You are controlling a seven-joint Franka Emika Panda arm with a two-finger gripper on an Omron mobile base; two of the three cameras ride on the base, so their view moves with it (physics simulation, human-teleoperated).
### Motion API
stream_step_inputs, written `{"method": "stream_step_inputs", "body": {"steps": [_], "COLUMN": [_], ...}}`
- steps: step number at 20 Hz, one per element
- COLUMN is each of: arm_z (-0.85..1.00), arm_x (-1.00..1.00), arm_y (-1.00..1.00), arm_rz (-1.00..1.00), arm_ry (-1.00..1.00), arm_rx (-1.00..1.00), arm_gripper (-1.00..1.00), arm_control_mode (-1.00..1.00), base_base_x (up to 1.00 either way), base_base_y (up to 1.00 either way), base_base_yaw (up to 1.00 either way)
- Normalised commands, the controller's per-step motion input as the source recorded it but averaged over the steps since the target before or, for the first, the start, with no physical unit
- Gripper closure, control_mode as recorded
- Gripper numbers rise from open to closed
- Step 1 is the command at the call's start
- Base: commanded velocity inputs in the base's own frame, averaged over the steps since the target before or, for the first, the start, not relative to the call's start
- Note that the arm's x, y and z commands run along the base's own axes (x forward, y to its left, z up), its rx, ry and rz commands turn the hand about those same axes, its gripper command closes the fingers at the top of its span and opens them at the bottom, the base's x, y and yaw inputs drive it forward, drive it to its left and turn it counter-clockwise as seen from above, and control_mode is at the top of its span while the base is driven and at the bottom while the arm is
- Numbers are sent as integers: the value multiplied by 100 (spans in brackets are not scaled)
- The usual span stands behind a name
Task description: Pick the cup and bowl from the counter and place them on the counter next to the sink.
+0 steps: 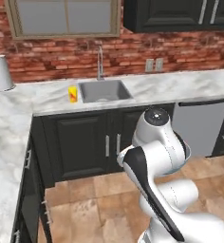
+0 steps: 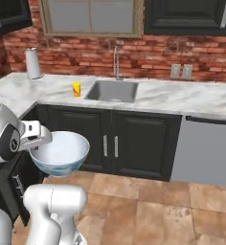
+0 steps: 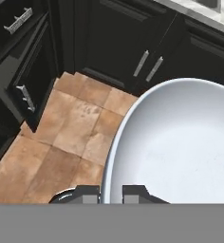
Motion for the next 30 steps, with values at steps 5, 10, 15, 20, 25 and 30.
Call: {"method": "stream_step_inputs", "body": {"steps": [5, 10, 15, 20, 25, 30], "arm_z": [0, 0, 0, 0, 0, 0], "arm_x": [0, 0, 0, 0, 0, 0], "arm_y": [0, 0, 0, 0, 0, 0], "arm_rz": [0, 0, 0, 0, 0, 0], "arm_ry": [0, 0, 0, 0, 0, 0], "arm_rx": [0, 0, 0, 0, 0, 0], "arm_gripper": [100, 100, 100, 100, 100, 100], "arm_control_mode": [100, 100, 100, 100, 100, 100], "base_base_x": [100, 100, 100, 100, 58, 0], "base_base_y": [-11, -7, -7, -5, -2, 0], "base_base_yaw": [-4, -4, -4, -3, 0, 0]}}
